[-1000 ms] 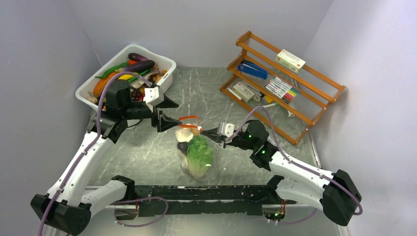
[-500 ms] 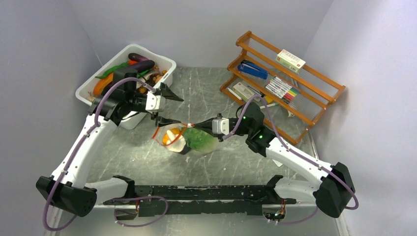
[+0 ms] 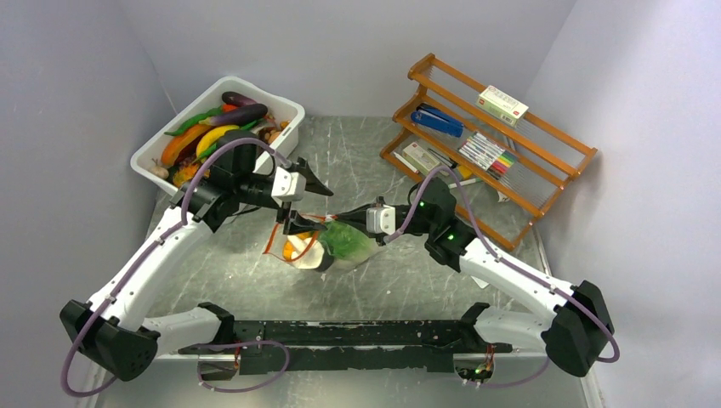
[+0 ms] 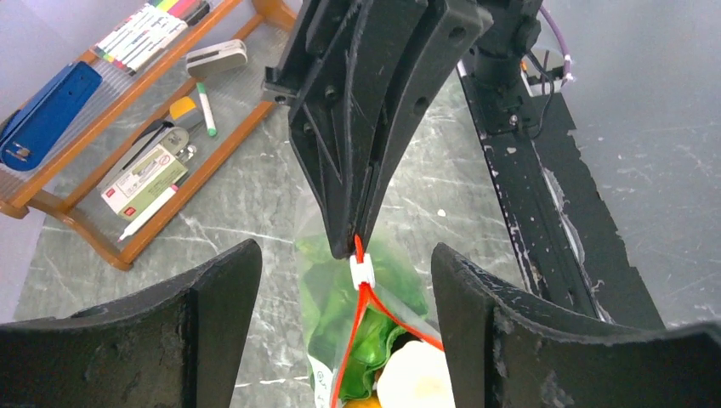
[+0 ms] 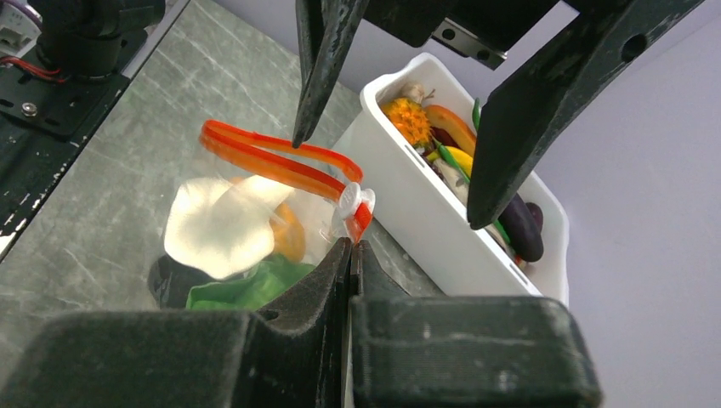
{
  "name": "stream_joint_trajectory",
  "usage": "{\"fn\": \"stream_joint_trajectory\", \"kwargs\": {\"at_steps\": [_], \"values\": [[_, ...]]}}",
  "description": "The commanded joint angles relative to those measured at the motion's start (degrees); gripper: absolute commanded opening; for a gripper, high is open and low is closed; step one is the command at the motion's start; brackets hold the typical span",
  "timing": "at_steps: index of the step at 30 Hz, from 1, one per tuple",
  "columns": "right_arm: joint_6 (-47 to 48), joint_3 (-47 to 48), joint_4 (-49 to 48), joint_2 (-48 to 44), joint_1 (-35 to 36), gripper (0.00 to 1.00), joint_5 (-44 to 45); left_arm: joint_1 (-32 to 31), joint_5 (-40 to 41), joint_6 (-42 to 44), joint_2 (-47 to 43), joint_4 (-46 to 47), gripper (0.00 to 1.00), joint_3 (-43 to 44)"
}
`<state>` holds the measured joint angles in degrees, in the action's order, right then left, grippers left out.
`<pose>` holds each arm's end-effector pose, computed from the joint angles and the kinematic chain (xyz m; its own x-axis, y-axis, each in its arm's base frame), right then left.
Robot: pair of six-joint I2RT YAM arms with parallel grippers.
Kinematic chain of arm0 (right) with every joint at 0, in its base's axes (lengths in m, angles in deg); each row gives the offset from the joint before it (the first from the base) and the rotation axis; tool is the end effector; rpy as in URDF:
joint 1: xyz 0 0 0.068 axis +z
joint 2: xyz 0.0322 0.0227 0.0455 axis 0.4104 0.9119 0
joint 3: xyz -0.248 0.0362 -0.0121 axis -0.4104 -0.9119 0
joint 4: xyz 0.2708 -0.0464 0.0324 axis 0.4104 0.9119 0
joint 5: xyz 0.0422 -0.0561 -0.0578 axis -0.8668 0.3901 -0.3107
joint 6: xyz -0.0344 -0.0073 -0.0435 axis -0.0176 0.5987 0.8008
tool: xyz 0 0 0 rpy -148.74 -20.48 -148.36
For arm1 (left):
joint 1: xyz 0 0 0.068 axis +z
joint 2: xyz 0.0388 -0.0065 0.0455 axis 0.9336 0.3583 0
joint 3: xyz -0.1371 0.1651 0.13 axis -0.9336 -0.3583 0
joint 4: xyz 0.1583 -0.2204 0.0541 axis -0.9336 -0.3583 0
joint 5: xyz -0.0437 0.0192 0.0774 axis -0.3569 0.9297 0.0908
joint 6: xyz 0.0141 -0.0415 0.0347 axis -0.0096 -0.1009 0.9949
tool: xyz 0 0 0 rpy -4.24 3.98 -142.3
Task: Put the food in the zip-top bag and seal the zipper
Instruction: Zip the zipper food storage bag at the center of the board.
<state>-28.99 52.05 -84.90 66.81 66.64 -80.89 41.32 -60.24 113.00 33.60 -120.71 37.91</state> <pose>0.1866 0.2097 0.2908 0.5976 -0.0089 -0.8017 -0.8017 -0.0222 -0.5973 0.2128 -0.1504 0.3599 0.2115 0.2203 -0.9522 0.9749 -0.1163 0.1896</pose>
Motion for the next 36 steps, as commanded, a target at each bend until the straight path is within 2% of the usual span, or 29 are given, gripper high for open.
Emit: {"fn": "stream_joint_trajectory", "kwargs": {"at_steps": [1,5,10,15,20,28,32,34,36], "values": [[-0.19,-0.61,-2.81,-1.11,-0.29,0.0,0.57,-1.22,1.27,-8.96,-1.21,7.5,0.72,-1.01],[-0.33,-0.22,-2.87,-0.96,-0.31,0.0,0.5,-2.79,5.23,-7.92,-0.33,4.52,0.69,-0.12],[-0.64,-0.53,-3.29,-1.2,-0.26,0.0,1.73,-3.7,5.41,-7.44,0.05,3.48,0.62,-0.03],[-1.42,-0.81,-3.89,-1.32,-0.29,0.0,2.64,-4.95,6.72,-5.99,1.36,0.59,0.51,0.75],[-2.13,-0.95,-4.64,-1.53,-0.27,0.0,3.36,-5.44,8.96,-4.25,1.5,-1.39,0.53,-0.1],[-2.38,-1.05,-4.84,-1.35,-0.31,0.0,3.45,-5.45,9.03,-4.7,0.43,0.97,0.47,-1.96],[-3.22,-1.32,-5.69,-1.44,-0.31,0.0,3.55,-5.45,9.16,-4.02,0.71,0.71,0.37,-1.73],[-3.08,-1.41,-5.52,-1.59,-0.28,0.0,3.68,-5.4,9.5,-4.17,0.61,0.91,0.27,-1.62],[-2.87,-1.29,-4.77,-1.56,-0.27,0.0,3.8,-5.41,9.69,-4.54,0.39,1.61,0.25,-1.74]]}}
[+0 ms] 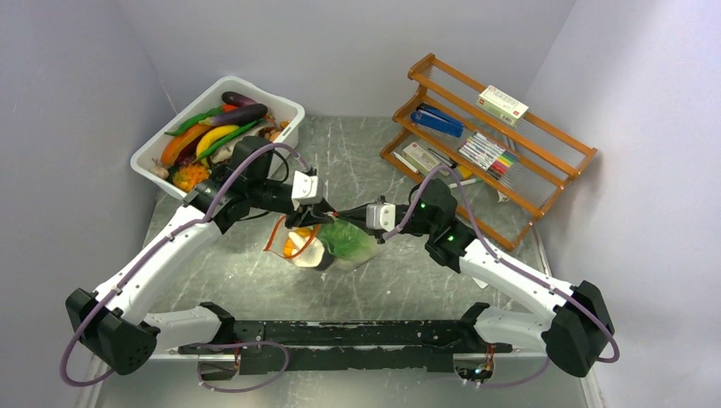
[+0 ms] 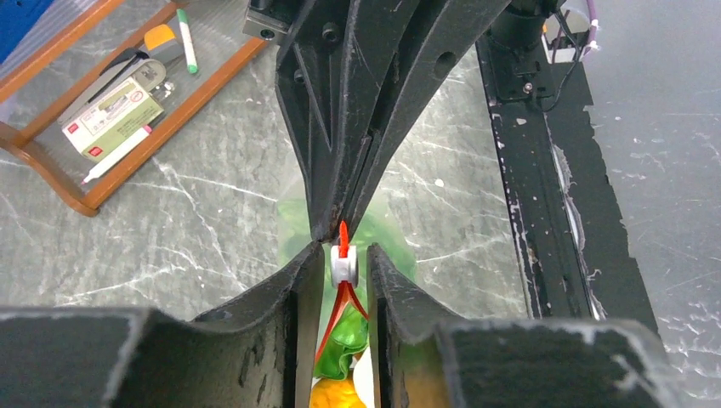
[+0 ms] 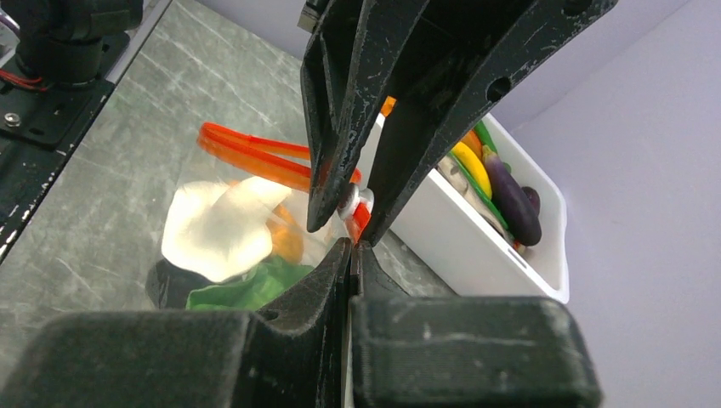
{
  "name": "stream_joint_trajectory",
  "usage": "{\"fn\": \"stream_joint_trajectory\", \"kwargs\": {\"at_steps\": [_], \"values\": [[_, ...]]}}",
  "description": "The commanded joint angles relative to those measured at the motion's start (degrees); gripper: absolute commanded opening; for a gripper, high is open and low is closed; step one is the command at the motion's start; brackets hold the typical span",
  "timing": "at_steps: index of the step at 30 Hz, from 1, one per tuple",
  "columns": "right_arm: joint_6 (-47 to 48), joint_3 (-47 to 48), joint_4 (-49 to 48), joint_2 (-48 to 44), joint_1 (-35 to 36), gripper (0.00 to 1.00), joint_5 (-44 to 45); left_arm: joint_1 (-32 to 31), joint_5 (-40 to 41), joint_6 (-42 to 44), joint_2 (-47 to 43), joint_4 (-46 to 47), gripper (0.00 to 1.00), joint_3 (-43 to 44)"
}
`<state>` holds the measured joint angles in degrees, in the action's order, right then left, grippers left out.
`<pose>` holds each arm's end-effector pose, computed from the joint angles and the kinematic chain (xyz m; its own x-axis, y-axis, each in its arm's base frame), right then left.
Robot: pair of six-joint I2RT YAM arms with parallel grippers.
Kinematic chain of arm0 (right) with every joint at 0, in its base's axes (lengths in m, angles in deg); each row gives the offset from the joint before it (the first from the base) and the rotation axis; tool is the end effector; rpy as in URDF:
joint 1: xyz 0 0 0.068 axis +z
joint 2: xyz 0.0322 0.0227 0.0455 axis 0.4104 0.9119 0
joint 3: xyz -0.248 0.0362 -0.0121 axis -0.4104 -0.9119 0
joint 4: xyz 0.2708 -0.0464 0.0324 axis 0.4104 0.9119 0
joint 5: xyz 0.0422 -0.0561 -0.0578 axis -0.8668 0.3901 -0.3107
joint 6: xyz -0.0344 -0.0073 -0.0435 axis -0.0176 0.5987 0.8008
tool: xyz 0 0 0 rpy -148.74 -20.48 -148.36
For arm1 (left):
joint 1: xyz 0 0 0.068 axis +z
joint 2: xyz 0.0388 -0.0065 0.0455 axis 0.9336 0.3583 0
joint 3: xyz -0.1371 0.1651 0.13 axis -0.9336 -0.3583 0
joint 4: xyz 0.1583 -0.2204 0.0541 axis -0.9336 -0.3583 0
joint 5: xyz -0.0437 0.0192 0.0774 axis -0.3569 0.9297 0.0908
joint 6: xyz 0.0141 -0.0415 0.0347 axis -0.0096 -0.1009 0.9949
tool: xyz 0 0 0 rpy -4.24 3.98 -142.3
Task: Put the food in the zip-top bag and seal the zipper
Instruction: Zip the zipper food storage bag at the center of the board.
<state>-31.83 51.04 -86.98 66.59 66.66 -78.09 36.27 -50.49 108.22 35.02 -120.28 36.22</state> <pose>0.1874 0.2088 0.2890 0.5705 -0.0254 -0.8209 -0.8205 0.0264 -0.5711 0.2102 -0.1718 0.3414 0.1200 0.3344 -0.9348 0.9927 -0.0545 0.1080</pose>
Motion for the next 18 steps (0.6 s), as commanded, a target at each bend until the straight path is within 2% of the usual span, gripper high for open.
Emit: {"fn": "stream_joint_trajectory", "kwargs": {"at_steps": [1,3,4,7,9,10,18], "values": [[-0.01,-0.3,-2.54,-1.35,-0.33,0.0,0.98,-0.38,0.15,0.02,-1.27,1.77,0.26,-0.28],[-0.24,-0.57,-2.83,-1.41,-0.3,0.0,1.14,-0.4,0.67,-0.92,-1.7,2.94,0.36,-0.82],[-0.34,-0.68,-3.02,-1.5,-0.29,0.0,1.11,-0.36,0.73,-1.11,-1.84,3.22,0.37,-0.96],[-0.46,-0.78,-3.31,-1.76,-0.31,0.0,0.98,-0.34,0.67,-0.57,-1.83,2.72,0.29,-0.97],[-0.39,-0.61,-2.98,-1.62,-0.26,0.0,0.93,-0.38,0.43,-0.03,-1.71,2.21,0.12,-0.66],[-0.36,-0.58,-2.78,-1.53,-0.26,0.0,0.93,-0.4,0.17,0.16,-1.7,2.13,0.08,-0.42],[-1.52,-0.77,-1.8,-1.89,-0.26,0.0,3.04,-0.39,2.55,-3.95,-3.18,5.43,0.07,-1.25]]}}
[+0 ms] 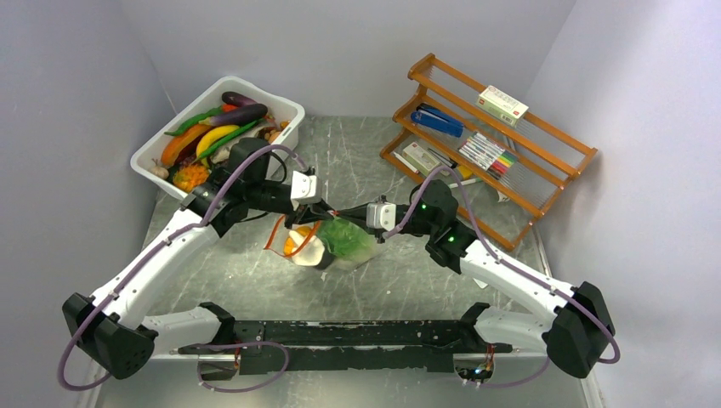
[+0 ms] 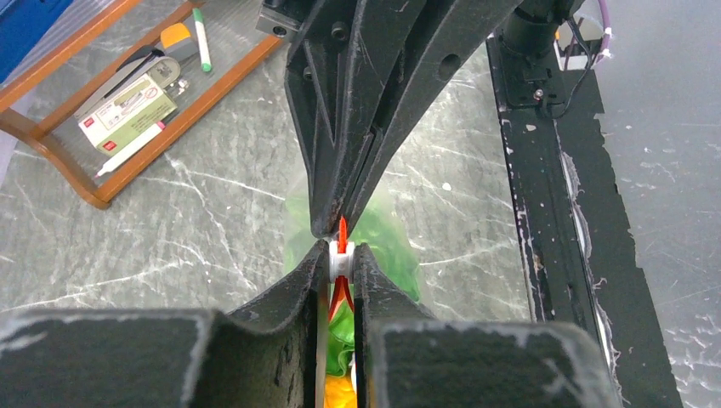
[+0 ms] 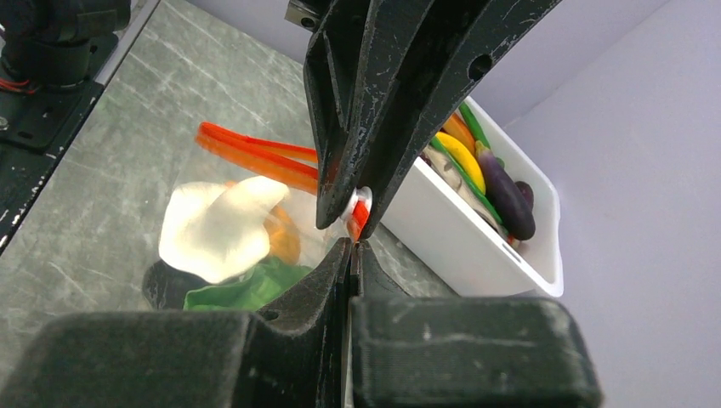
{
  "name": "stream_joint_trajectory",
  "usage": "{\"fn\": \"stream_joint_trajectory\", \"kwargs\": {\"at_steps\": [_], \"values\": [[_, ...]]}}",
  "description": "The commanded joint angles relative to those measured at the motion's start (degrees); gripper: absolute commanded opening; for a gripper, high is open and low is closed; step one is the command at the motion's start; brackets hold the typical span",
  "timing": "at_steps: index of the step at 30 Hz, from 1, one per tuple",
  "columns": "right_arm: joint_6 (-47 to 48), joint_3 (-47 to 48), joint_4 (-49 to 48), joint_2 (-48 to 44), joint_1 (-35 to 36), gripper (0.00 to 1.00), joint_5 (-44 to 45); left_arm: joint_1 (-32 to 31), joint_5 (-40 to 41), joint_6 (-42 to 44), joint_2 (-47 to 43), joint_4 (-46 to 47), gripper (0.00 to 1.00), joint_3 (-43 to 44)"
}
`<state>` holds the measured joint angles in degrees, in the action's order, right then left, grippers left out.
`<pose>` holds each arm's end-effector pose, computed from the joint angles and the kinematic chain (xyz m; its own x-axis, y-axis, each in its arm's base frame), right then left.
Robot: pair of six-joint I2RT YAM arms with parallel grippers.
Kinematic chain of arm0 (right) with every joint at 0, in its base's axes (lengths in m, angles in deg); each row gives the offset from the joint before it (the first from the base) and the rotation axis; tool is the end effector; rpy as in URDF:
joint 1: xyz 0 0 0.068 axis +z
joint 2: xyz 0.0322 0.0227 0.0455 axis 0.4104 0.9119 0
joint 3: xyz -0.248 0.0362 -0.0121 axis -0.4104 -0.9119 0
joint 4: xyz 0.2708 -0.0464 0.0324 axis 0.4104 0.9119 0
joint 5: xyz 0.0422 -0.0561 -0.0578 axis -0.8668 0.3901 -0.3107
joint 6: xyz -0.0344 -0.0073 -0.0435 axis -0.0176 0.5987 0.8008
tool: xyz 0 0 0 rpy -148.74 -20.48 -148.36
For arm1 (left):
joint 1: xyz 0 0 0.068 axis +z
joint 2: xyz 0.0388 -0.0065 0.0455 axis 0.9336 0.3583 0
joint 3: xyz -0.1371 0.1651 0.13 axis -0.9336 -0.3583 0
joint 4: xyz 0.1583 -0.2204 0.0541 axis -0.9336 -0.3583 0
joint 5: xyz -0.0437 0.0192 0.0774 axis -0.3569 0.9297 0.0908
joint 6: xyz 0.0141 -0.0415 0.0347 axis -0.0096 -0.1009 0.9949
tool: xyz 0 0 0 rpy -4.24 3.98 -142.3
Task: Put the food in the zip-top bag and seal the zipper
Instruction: Zip the zipper food storage bag at the center of the board.
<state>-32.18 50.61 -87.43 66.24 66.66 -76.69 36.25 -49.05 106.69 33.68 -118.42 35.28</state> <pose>0.1873 0.2078 0.2886 0.5688 -0.0356 -0.8217 -0.8203 0.0491 -0.5699 0.2081 -0.1698 0.3438 0.1247 0.3288 -0.9361 0.9920 -0.0240 0.1237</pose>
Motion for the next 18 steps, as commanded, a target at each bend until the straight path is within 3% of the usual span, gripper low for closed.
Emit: {"fn": "stream_joint_trajectory", "kwargs": {"at_steps": [1,2,4,5,10,18], "values": [[-1.88,-0.42,-1.4,-1.77,-0.25,0.0,1.99,-0.38,1.47,-3.0,-1.9,3.89,0.07,-0.32],[-1.79,-0.26,-0.74,-1.86,-0.21,0.02,2.01,-0.37,1.49,-3.14,-1.98,4.04,0.07,-0.47],[-0.6,1.03,2.4,-1.83,-0.2,0.25,1.65,-0.38,0.66,-2.52,-2.18,3.91,0.07,-0.47],[0.21,1.6,4.04,-1.65,-0.2,0.3,1.71,-0.38,0.36,-2.12,-2.14,3.68,0.07,-0.29],[1.47,1.97,5.88,0.01,-0.17,0.32,2.85,-0.38,-0.39,-0.83,-1.59,2.6,0.07,0.42],[-2.78,2.48,-1.58,3.13,-0.14,0.29,2.84,-0.38,-0.44,0.06,-1.32,1.8,0.07,0.02]]}}
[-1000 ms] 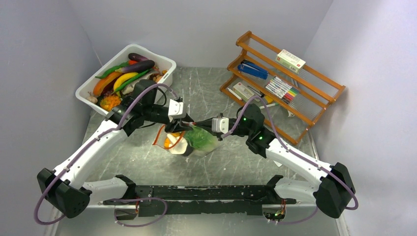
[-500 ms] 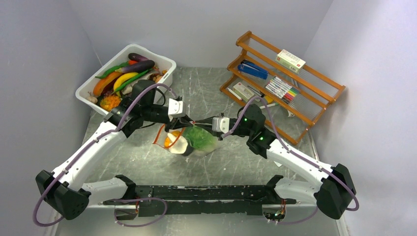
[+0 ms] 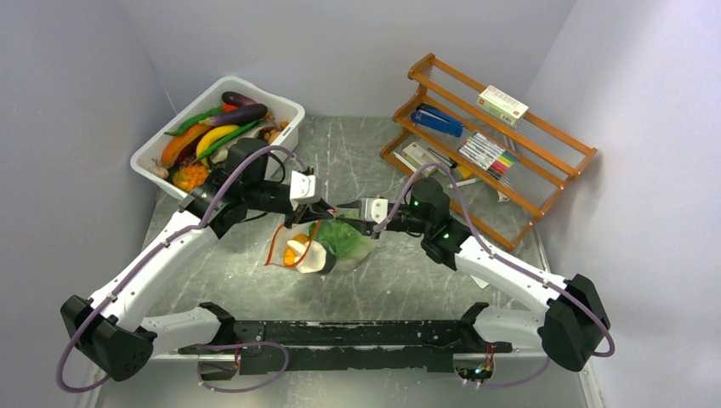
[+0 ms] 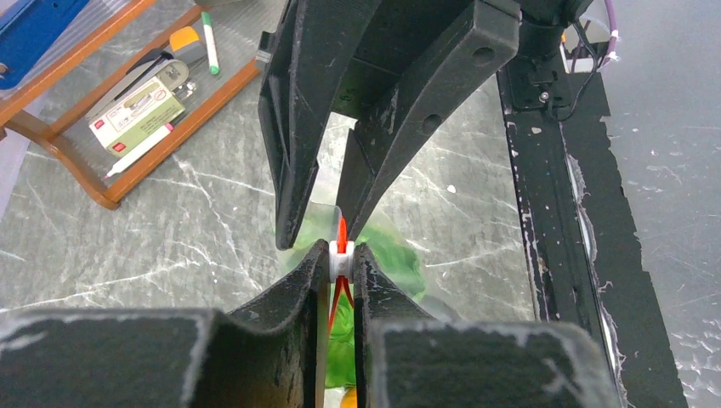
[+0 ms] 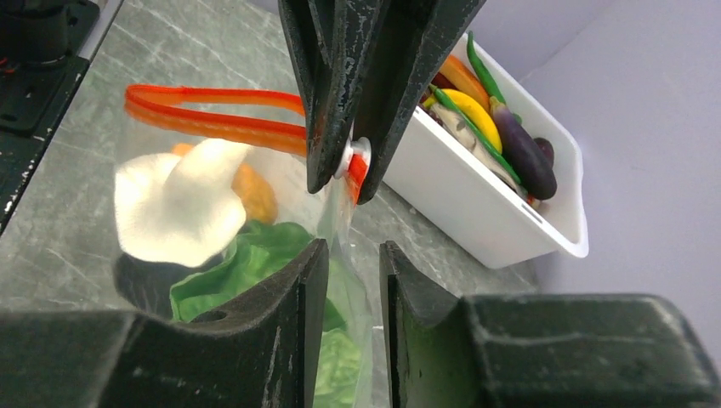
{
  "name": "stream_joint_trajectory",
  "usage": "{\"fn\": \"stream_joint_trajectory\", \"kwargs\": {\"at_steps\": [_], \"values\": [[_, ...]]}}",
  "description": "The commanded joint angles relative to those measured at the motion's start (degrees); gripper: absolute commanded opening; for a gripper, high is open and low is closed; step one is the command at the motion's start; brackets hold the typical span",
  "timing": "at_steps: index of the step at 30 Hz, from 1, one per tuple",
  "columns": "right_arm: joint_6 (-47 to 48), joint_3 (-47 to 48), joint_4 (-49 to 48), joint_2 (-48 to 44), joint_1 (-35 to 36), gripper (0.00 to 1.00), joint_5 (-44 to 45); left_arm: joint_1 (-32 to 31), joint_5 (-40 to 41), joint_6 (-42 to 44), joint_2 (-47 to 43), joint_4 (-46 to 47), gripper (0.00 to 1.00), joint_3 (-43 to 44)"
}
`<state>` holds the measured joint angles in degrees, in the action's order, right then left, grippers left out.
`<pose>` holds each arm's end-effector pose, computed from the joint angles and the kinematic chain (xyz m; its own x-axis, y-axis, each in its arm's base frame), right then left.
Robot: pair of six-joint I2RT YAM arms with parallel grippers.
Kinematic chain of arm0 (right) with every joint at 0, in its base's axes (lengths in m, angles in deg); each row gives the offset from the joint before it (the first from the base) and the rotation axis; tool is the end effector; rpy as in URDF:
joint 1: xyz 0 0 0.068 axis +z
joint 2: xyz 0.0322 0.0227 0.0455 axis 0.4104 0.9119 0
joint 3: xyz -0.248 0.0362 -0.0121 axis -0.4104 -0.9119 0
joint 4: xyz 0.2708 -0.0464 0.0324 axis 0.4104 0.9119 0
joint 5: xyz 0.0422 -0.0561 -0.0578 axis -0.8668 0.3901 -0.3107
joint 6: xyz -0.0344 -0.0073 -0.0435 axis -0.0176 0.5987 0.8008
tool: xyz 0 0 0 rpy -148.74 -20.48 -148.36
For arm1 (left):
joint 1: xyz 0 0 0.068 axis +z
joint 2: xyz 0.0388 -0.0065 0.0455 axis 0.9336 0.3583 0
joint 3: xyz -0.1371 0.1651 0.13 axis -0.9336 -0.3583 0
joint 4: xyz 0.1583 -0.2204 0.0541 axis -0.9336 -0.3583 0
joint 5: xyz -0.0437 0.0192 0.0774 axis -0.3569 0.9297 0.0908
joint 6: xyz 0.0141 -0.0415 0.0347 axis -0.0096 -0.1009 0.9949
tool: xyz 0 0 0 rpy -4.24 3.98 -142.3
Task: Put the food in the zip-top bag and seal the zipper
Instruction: Zip the zipper food storage bag at the center of the board.
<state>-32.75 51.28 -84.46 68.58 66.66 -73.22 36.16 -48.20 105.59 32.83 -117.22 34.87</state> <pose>0.1950 0.2125 0.2768 0.5072 -0.1150 -0.8541 -0.8536 0.0699 -0.5163 0.2064 -0.1688 0.3465 0.1285 0.3220 -0.9380 0.9910 -0.0055 0.1338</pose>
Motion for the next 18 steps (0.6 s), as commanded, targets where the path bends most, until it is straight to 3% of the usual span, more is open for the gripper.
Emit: {"fn": "stream_joint_trajectory", "kwargs": {"at_steps": [1,3,5,10,18], "values": [[-2.9,2.17,-4.95,1.07,-0.15,0.29,-0.76,-0.27,-0.94,1.2,-0.37,0.48,0.07,0.49],[-3.17,2.93,-5.08,1.37,-0.13,0.22,-0.74,-0.25,0.2,0.84,-0.23,0.31,0.07,0.56],[-3.28,3.04,-5.65,1.15,-0.16,0.01,-0.3,-0.29,1.79,0.36,-0.04,-0.07,0.07,0.9],[-5.76,0.25,-10.65,-1.85,-0.11,0.0,3.96,-0.29,4.47,-0.05,0.29,-2.17,0.07,1.76],[-7.62,0.04,-10.34,-3.06,-0.42,0.0,4.93,-0.28,7.5,-0.06,0.79,-3.54,0.07,1.91]]}}
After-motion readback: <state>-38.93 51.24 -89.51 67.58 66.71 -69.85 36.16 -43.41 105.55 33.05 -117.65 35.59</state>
